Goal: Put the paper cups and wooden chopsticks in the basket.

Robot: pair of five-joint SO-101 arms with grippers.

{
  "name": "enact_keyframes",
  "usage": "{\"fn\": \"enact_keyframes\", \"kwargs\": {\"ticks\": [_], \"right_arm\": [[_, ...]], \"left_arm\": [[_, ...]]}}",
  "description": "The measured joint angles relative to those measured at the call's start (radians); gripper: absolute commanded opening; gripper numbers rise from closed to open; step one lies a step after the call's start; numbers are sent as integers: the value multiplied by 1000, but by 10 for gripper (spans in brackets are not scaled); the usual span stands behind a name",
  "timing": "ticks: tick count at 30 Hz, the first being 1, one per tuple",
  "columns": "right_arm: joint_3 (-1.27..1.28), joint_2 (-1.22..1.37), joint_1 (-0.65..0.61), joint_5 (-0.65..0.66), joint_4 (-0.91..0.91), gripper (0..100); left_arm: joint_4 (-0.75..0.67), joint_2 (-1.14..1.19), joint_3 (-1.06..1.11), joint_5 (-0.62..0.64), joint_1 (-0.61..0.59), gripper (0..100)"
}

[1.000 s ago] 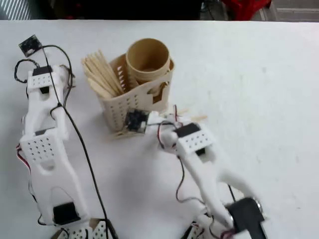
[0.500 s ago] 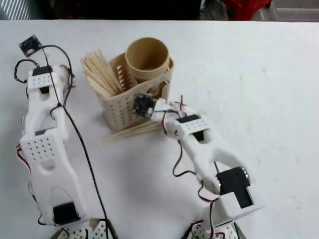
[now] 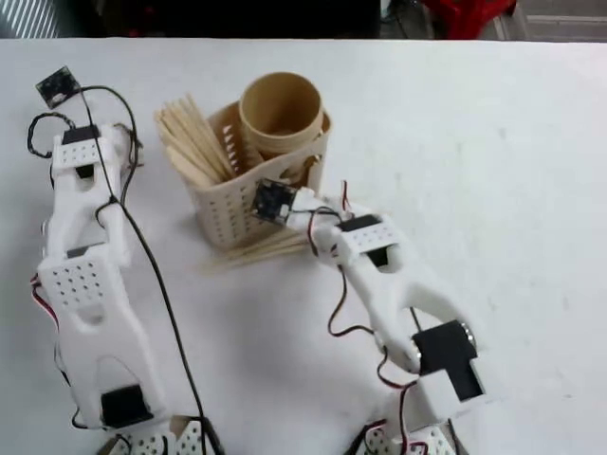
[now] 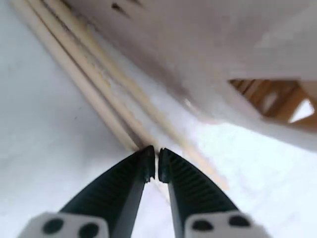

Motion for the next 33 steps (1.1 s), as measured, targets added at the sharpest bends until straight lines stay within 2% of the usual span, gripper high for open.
{"fn": "enact_keyframes", "kwargs": {"ticks": [8, 14, 19, 22, 29, 33], "right_arm": [[5, -74, -2, 0, 239, 26], [6, -135, 31, -29, 269, 26], [6, -232, 107, -150, 269, 17], [18, -293, 155, -281, 247, 17], [57, -336, 270, -651, 64, 18], [55, -307, 252, -758, -57, 18]], "left_arm": [[0, 0, 0, 0, 0, 146], [0, 0, 0, 0, 0, 146], [0, 0, 0, 0, 0, 146], [0, 0, 0, 0, 0, 146], [0, 0, 0, 0, 0, 146], [0, 0, 0, 0, 0, 146]]}}
